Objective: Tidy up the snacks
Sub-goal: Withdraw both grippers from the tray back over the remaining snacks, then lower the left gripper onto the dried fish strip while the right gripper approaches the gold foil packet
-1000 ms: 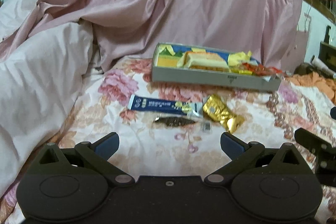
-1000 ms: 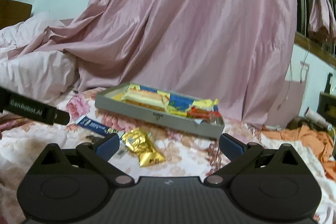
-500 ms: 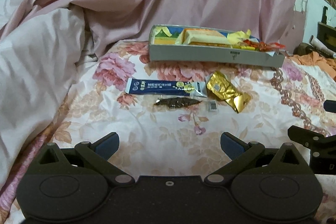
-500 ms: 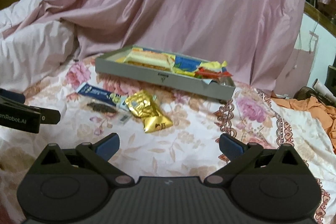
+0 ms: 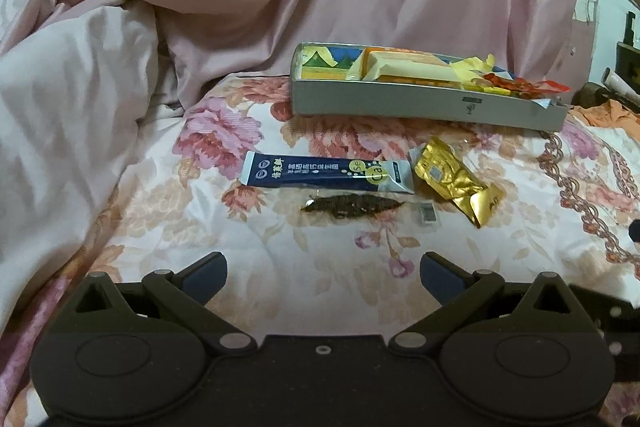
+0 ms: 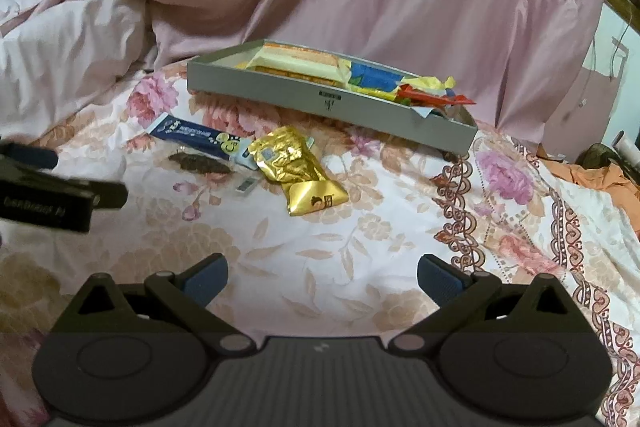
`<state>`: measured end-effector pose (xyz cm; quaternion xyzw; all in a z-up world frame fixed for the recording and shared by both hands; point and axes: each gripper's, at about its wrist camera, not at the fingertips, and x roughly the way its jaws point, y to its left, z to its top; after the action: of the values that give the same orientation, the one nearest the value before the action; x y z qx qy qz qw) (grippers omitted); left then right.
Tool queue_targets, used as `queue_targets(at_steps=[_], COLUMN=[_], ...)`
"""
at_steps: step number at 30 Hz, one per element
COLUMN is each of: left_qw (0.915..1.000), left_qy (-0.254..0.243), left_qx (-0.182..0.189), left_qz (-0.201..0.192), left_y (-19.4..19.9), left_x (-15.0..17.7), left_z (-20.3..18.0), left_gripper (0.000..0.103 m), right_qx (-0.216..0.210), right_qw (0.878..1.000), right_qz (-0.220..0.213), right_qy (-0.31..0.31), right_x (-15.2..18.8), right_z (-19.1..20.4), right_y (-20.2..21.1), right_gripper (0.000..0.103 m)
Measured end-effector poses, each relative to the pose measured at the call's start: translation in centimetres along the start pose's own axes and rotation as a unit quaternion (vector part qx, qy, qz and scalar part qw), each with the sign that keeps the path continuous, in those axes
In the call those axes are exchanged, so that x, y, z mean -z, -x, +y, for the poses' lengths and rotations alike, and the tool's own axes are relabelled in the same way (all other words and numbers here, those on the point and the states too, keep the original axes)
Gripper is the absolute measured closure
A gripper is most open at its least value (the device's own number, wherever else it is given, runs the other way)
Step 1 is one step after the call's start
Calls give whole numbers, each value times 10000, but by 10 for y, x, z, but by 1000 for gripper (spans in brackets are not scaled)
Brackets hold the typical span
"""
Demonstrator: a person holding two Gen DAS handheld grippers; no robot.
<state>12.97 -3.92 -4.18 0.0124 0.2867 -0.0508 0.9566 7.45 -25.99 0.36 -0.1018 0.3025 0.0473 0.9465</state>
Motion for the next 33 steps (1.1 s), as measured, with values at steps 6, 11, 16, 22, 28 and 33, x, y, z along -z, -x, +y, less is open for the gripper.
queue_targets(at_steps=[6,11,16,22,28,33], left_qw=[9997,9990,9982,9970,9936,9888], left_qy=[136,191,304,573,818,805], left_qx=[-4,-24,37,140,721,1253], left_qz=[-191,-401,-508,-507,-282,89], left_y=[-17,-31,-52,-82,-111,-133], left_x=[-12,-21,-32,-38,-41,-40], left_z=[6,14,23,32,41,39], left_gripper=[1,1,1,1,1,1], right_qx=[37,-11,-53,-13,-218,-619], right_qw=[9999,9990,9965,9944,9951,9918], right_qz=[45,-35,-238,-315,-251,-270], right_qy=[157,438,796,1006,926,1086], right_x=[-3,-13,-24,-29,-36,-53], right_z=[3,5,6,1,-11,-19], right_y=[-12,-28,-48,-81,-109,-133], right_gripper=[0,0,0,0,0,0])
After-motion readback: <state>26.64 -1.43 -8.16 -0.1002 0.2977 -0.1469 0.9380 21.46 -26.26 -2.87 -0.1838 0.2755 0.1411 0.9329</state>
